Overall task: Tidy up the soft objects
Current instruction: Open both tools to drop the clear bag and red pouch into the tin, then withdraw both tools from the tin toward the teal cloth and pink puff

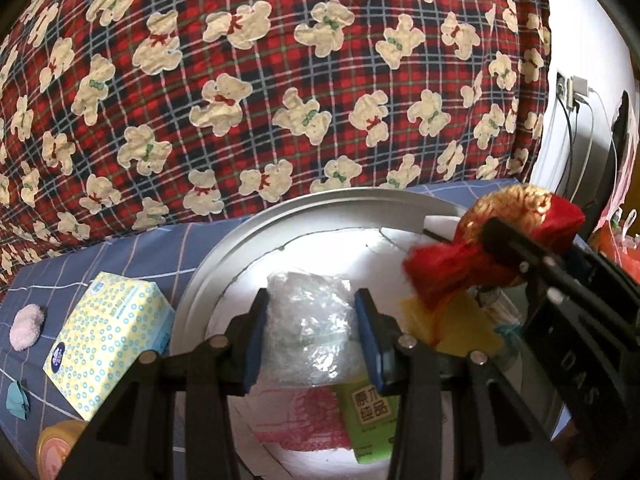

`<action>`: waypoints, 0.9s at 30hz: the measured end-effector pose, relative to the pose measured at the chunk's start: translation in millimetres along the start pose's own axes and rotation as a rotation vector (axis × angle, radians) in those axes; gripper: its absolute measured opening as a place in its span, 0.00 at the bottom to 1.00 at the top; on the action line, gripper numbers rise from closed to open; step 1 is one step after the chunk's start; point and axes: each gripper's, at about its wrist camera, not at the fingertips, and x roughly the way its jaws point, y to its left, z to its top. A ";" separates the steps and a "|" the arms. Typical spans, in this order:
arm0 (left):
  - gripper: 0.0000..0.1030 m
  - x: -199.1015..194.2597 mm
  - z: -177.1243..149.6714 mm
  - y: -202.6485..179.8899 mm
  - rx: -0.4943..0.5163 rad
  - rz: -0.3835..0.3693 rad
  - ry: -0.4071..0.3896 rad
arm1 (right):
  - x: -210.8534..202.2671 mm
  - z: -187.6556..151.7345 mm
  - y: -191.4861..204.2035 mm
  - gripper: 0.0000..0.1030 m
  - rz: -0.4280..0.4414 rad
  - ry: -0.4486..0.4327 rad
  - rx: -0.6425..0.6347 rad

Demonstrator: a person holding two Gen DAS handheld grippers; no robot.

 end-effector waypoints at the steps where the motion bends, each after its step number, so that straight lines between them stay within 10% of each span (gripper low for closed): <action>1: 0.42 0.6 0.0 0.8 -0.006 -0.004 0.005 | 0.2 -0.5 0.6 0.48 0.002 0.000 0.002; 8: 1.00 -17.9 0.6 1.1 -0.018 -0.015 -0.076 | -22.3 2.1 -8.3 0.76 -0.008 -0.124 0.052; 27: 1.00 -48.7 -22.5 15.3 -0.034 0.000 -0.180 | -51.9 -6.0 -11.4 0.80 -0.107 -0.275 0.061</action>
